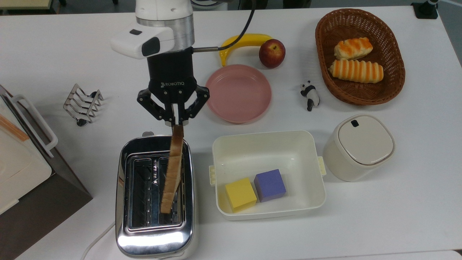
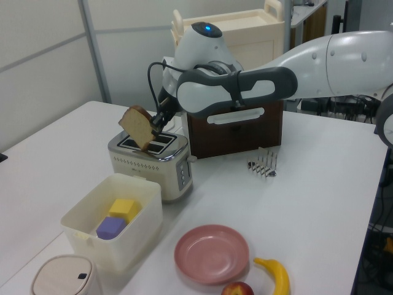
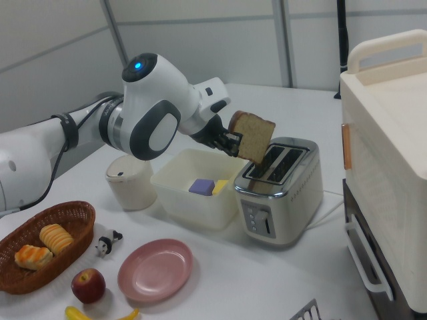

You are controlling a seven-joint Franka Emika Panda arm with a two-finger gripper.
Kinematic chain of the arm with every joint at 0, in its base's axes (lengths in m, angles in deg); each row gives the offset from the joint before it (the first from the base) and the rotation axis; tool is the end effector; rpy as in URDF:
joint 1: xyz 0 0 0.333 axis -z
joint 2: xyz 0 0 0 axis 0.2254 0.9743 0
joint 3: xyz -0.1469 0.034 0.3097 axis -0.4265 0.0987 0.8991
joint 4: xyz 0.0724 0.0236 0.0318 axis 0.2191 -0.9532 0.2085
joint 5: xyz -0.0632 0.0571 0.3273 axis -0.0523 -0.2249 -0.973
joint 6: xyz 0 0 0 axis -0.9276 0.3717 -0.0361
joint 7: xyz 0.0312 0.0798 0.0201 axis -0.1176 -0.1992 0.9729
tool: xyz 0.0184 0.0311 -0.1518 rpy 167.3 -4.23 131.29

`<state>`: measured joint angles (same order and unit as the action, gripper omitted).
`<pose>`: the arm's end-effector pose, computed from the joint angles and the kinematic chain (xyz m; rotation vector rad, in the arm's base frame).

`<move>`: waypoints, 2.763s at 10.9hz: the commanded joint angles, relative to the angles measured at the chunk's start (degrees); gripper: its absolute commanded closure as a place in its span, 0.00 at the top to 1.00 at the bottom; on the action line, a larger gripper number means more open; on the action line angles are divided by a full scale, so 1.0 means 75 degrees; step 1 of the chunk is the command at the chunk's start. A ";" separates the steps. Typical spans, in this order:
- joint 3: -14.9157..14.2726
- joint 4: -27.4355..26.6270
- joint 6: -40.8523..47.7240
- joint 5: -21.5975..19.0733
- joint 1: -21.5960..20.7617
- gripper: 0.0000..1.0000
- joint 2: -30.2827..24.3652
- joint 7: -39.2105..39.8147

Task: Put the bread in the toaster
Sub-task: 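Position the slice upright above a toaster slot and lower it in, then open the gripper to release the slice and raise it away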

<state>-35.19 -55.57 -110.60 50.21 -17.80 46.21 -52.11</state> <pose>0.6921 -0.0064 0.5398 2.9964 0.1716 0.8724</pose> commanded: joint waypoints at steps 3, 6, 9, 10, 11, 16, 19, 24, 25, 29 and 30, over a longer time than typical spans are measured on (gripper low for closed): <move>-0.0332 0.0001 0.0549 -0.0091 0.0004 0.00 -0.0321 0.0394; -0.0343 -0.0011 0.0502 -0.0020 -0.0019 0.00 -0.0275 0.0802; -0.0332 -0.0011 0.0420 -0.0020 -0.0031 0.00 0.0041 0.1179; -0.0320 -0.0034 0.0200 -0.0055 -0.0031 0.00 0.0077 0.1458; -0.0320 -0.0057 0.0012 -0.0055 -0.0031 0.00 0.0135 0.1530; -0.0332 -0.0080 -0.0014 -0.0125 -0.0008 0.73 0.0055 0.1438; -0.0320 -0.0419 0.0115 -0.0044 -0.0089 1.00 -0.0226 0.1426; -0.0250 -0.0503 0.2721 0.0527 -0.0253 1.00 -0.0917 0.0668; -0.0250 -0.0503 0.3471 0.0856 -0.0416 1.00 -0.1105 0.0432; -0.0250 -0.0561 0.5937 0.1339 -0.0465 1.00 -0.1925 0.0360; -0.0250 -0.0643 0.6090 0.1340 -0.0384 1.00 -0.2066 0.0301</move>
<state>-36.94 -56.20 -67.59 59.02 -20.82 35.44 -48.02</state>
